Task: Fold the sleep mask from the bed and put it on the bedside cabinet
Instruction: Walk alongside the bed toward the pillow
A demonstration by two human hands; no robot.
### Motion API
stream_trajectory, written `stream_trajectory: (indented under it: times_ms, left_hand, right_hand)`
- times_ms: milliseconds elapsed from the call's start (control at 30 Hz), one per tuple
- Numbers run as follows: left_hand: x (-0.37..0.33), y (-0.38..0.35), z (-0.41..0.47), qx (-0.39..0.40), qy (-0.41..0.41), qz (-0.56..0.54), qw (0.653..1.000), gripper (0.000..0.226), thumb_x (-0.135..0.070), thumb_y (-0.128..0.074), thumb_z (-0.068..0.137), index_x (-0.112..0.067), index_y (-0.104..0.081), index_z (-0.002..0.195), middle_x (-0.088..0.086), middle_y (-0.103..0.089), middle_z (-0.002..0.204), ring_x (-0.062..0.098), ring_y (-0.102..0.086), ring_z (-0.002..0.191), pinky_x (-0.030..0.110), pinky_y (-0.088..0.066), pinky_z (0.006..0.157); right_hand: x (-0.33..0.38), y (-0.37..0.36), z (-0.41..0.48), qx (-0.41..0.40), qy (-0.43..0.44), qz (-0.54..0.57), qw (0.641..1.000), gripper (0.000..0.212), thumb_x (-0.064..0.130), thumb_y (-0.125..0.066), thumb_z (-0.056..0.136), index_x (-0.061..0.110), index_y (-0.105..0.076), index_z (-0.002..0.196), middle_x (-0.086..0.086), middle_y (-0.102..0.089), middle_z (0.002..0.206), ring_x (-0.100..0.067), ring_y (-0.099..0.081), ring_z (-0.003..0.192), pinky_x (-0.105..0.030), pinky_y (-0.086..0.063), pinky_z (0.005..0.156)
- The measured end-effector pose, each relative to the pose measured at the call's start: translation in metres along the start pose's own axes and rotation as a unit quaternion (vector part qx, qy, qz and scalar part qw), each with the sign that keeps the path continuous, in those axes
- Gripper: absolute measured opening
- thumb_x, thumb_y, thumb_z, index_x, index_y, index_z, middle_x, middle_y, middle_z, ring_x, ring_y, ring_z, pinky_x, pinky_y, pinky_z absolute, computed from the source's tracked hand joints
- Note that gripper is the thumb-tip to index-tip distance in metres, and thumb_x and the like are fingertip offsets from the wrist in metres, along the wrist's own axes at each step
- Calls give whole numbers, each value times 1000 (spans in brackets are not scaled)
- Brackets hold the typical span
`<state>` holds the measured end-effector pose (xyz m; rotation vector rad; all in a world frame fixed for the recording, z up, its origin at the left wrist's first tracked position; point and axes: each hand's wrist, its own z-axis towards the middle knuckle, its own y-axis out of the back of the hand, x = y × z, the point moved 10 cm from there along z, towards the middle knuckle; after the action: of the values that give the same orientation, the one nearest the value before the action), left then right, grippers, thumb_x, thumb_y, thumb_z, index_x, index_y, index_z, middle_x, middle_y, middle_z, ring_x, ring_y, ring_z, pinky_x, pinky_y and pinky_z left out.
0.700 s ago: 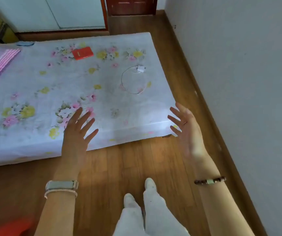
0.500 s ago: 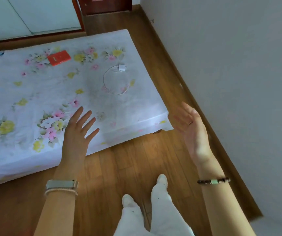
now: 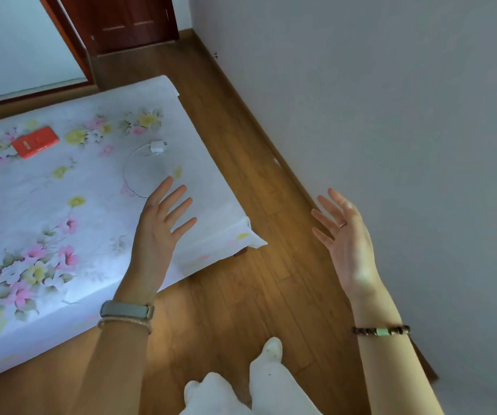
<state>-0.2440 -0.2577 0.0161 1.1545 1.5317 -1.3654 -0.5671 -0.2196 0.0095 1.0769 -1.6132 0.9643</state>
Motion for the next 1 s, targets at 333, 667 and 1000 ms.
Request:
stream_trajectory:
  times_ms: [333,667,1000]
  left_hand:
    - [30,-107,74,20,20,-11,1000,45,-40,-27,102,-26,-40,143,5,-46,150,27,-47,137,55,-33,114]
    - [33,-135,185,0,6,17,1000,49,-46,-33,94,-28,-43,138,2,-50,145,28,-50,134,56,-34,113]
    - [15,-165,318,-12,-7,38,999,66,-46,-29,92,-16,-29,150,10,-41,153,31,-44,138,57,-33,113]
  right_hand:
    - [20,69,74,-4,-9,1,1000,45,52,-43,96,33,-59,134,9,-62,137,-14,-60,125,-52,-40,113]
    - [39,60,187,22,-4,0,1000,46,52,-43,97,31,-56,136,6,-60,139,-16,-59,126,-52,-39,113]
    - [106,38,328,51,25,-21,998,44,53,-47,94,35,-59,132,7,-64,136,-14,-63,122,-51,-43,111]
